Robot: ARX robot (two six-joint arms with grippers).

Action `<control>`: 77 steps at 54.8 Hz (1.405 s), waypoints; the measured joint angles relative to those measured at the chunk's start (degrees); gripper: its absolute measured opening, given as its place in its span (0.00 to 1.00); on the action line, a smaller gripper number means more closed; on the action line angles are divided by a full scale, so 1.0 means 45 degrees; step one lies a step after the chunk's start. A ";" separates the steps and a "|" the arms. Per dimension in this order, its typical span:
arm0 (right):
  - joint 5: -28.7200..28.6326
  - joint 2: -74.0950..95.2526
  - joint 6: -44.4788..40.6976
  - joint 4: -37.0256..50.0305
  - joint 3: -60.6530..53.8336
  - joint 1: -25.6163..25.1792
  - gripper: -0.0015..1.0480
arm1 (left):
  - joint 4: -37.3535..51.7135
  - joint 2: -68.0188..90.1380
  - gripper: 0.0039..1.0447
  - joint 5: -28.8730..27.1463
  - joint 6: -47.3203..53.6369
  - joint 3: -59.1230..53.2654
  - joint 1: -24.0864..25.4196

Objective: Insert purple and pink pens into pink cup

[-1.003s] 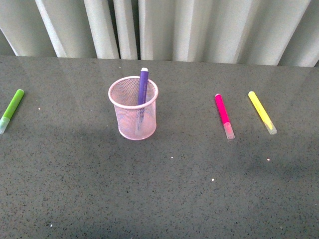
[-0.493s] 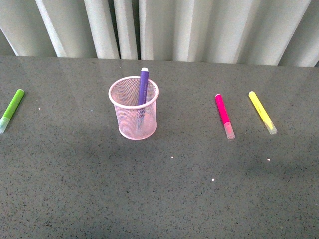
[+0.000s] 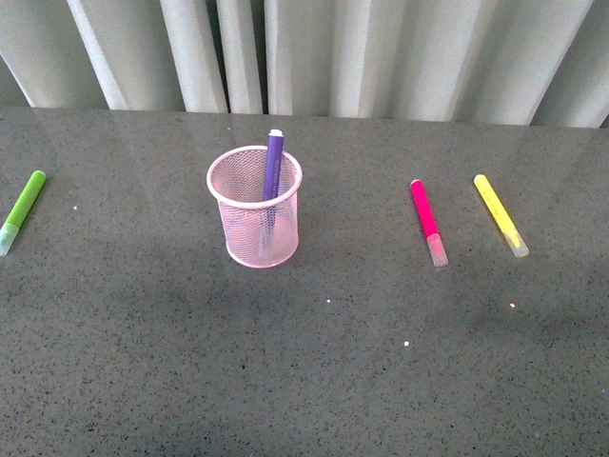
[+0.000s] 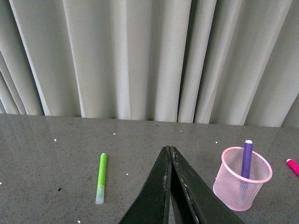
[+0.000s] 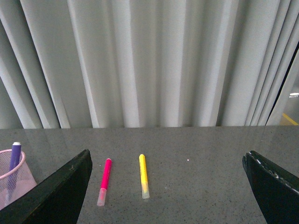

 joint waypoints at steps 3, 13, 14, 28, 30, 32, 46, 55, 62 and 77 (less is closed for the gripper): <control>0.0000 0.0000 0.0005 0.0000 0.0000 0.0000 0.93 | -0.0369 -0.0379 0.03 -0.0005 0.0000 0.0000 0.0000; 0.0000 0.0000 0.0005 0.0000 0.0000 0.0000 0.93 | -0.1224 -0.1243 0.03 0.0000 0.0000 0.0000 0.0000; 0.0005 0.0000 0.0005 0.0000 0.0000 0.0000 0.93 | -0.1268 -0.1287 0.03 0.0000 0.0000 0.0000 0.0000; 0.0000 0.0000 0.0000 0.0000 0.0000 0.0000 0.93 | -0.2132 -0.2152 0.03 0.0000 0.0000 0.0000 0.0000; 0.0000 0.0000 0.0005 0.0000 0.0000 0.0000 0.93 | -0.2215 -0.2234 0.03 0.0000 0.0000 0.0000 0.0000; 0.0000 0.0000 0.0000 0.0000 0.0000 0.0000 0.93 | -0.2297 -0.2317 0.03 0.0000 0.0000 0.0000 0.0000; 0.0000 0.0000 0.0000 0.0000 0.0000 0.0000 0.93 | -0.4537 -0.4498 0.03 0.0010 0.0000 0.0005 0.0000; 0.0000 0.0000 0.0005 0.0000 0.0000 0.0000 0.93 | -0.4561 -0.4498 0.12 0.0010 0.0000 0.0005 0.0000; 0.0000 0.0000 0.0000 0.0000 0.0000 0.0000 0.93 | -0.4566 -0.4503 0.32 0.0010 0.0000 0.0005 0.0000; 0.1117 0.1049 0.1146 -0.1705 0.0690 0.0272 0.93 | -0.4566 -0.4503 0.77 0.0010 0.0000 0.0005 0.0000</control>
